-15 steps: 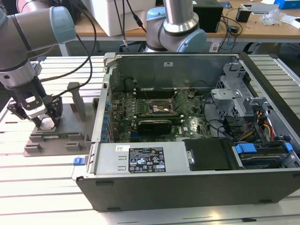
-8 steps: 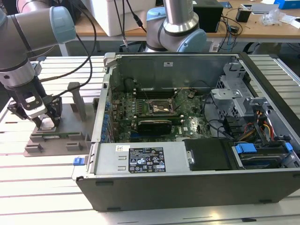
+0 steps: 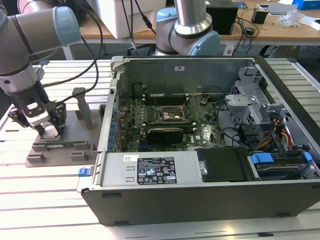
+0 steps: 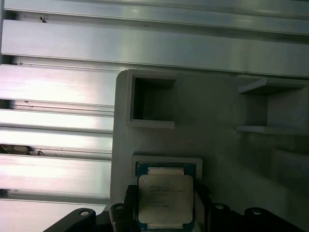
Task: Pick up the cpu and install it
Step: 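Pick up the cpu and move it towards the insertion slot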
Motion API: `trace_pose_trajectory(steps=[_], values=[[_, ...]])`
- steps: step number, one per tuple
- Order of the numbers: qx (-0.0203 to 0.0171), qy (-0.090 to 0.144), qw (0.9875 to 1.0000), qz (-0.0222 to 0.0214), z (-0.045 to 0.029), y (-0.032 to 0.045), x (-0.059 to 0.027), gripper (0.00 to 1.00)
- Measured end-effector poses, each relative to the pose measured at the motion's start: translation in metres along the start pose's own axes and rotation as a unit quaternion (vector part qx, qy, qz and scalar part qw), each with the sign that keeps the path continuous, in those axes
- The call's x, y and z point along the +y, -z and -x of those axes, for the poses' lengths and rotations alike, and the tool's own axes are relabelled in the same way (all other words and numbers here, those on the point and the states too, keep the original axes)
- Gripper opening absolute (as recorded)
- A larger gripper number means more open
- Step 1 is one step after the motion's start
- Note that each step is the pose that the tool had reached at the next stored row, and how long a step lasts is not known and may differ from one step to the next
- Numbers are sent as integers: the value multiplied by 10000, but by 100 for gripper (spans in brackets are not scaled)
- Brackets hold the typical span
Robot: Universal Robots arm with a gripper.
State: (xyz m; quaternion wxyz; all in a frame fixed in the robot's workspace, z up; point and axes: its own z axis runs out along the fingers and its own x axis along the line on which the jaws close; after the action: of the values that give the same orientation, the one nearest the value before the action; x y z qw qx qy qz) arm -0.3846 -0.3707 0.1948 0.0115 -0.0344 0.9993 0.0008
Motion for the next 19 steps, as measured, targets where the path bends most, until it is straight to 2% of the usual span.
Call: trace_pose_trajectory(steps=[1, 3, 6, 14, 19], values=[[-1, 0, 10000, 0, 2, 61, 2, 55], [-1, 0, 10000, 1, 3, 122, 4, 55], [0, 0, 10000, -3, 8, 257, 13, 55], [-1, 0, 10000, -4, 12, 413, 22, 55], [0, 0, 10000, -4, 16, 582, 28, 55]])
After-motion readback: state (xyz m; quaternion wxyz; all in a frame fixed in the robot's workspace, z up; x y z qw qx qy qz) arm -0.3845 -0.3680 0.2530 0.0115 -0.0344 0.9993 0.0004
